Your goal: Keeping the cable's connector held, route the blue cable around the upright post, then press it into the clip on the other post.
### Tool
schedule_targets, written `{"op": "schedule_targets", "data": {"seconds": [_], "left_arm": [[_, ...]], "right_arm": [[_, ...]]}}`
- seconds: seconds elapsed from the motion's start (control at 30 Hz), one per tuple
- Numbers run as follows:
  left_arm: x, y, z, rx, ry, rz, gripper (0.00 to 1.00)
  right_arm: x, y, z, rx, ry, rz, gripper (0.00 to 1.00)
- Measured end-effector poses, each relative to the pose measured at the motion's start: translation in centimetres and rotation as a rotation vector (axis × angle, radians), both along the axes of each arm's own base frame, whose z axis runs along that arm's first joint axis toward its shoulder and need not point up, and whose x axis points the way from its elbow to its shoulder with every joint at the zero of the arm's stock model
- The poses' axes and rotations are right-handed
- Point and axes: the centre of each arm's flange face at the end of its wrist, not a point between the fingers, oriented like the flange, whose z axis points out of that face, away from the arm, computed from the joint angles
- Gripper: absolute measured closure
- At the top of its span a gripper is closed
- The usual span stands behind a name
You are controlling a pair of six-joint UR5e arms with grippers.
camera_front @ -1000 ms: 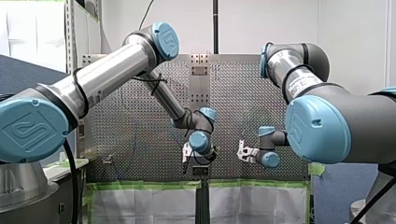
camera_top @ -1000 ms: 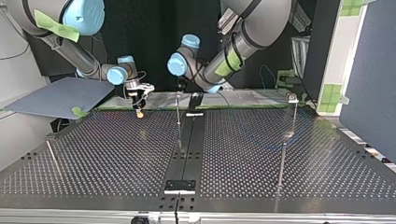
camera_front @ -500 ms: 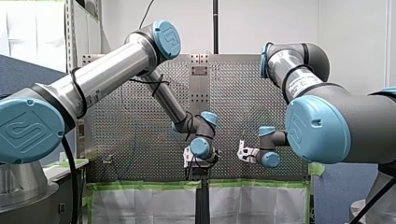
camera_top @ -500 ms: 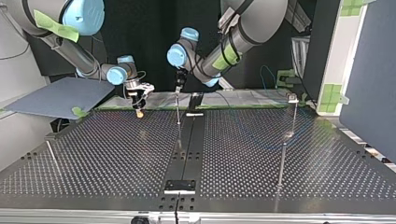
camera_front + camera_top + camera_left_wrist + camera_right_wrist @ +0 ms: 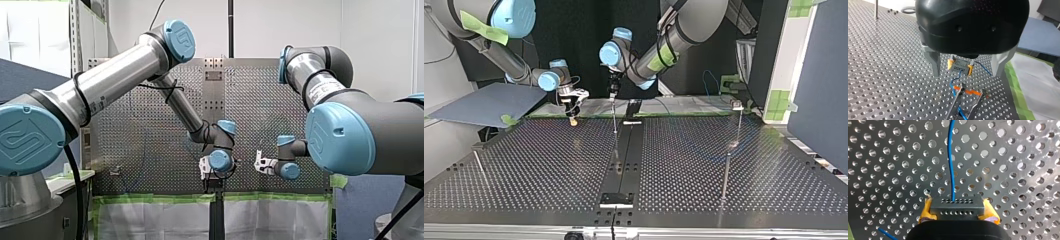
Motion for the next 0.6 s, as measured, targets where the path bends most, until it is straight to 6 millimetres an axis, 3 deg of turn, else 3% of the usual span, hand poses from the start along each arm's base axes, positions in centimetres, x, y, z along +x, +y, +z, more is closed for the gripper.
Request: {"op": "schedule_targets", "data": {"seconds": [0.6], "left_arm": [[-0.27, -0.18, -0.01, -0.033, 0.01, 0.006, 0.01]], "right_arm": [[0.11, 0.12, -0.04, 0.004, 0.002, 0.002, 1.0]]}}
